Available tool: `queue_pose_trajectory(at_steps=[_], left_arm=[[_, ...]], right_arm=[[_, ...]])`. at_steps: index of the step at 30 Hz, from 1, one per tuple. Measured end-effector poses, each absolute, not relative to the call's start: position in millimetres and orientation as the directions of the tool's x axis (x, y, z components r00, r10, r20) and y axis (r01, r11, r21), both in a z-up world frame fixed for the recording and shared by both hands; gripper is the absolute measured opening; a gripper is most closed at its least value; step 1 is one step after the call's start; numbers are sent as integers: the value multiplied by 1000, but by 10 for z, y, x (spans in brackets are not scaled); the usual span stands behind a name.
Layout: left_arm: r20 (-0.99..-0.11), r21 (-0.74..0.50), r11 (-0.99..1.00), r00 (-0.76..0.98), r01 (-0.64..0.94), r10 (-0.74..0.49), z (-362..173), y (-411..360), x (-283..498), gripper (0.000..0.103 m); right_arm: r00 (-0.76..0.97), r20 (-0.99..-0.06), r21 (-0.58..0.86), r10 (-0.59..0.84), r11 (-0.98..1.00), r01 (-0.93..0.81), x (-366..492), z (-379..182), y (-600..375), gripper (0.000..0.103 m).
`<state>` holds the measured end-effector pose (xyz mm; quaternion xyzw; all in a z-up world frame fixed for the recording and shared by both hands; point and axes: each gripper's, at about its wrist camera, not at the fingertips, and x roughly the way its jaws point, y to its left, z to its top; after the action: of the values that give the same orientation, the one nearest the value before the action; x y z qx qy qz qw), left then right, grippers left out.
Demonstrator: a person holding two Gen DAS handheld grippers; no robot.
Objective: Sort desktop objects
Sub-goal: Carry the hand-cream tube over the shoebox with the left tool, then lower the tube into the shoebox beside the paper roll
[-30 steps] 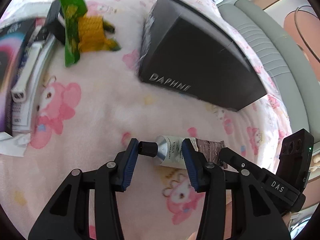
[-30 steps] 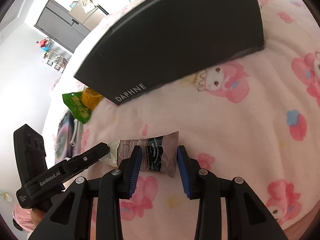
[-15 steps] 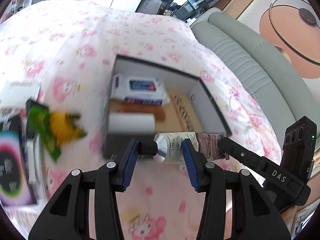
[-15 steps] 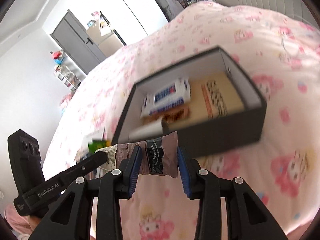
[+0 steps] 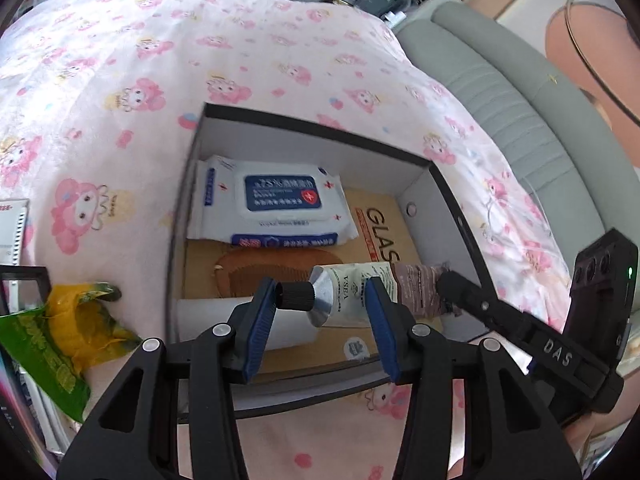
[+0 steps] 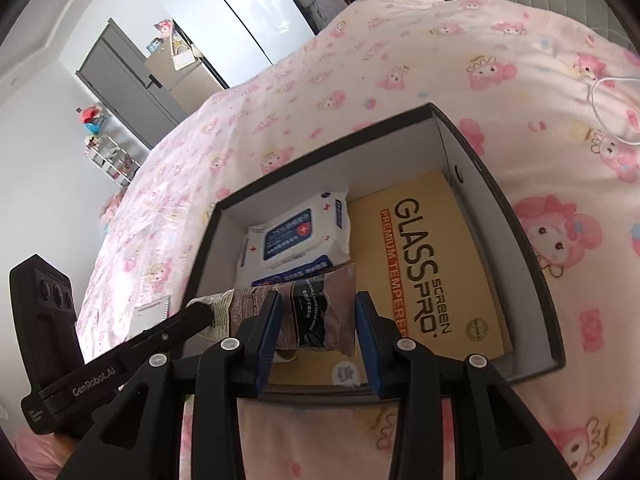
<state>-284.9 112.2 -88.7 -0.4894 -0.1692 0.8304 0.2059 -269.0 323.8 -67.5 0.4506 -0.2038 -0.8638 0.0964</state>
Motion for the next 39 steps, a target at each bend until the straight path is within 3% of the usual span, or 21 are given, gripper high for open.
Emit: queue_pose_trajectory(at_steps=[6, 20, 39], left_arm=[[-747, -522, -832, -370, -187, 552, -1072, 1357, -2889, 50], [-788, -481, -855, -331, -195, 519, -1112, 1597, -2847, 54], [-792, -371, -889, -409, -268, 453, -942, 1657, -2711, 55]], right_arm=[[-569, -772, 387, -284, -920, -67, -2640, -721, 3403, 34], [-552, -814, 281, -180, -954, -104, -2624, -762, 3445, 38], [-579, -794, 276, -184, -958, -74, -2542, -681, 3355, 38]])
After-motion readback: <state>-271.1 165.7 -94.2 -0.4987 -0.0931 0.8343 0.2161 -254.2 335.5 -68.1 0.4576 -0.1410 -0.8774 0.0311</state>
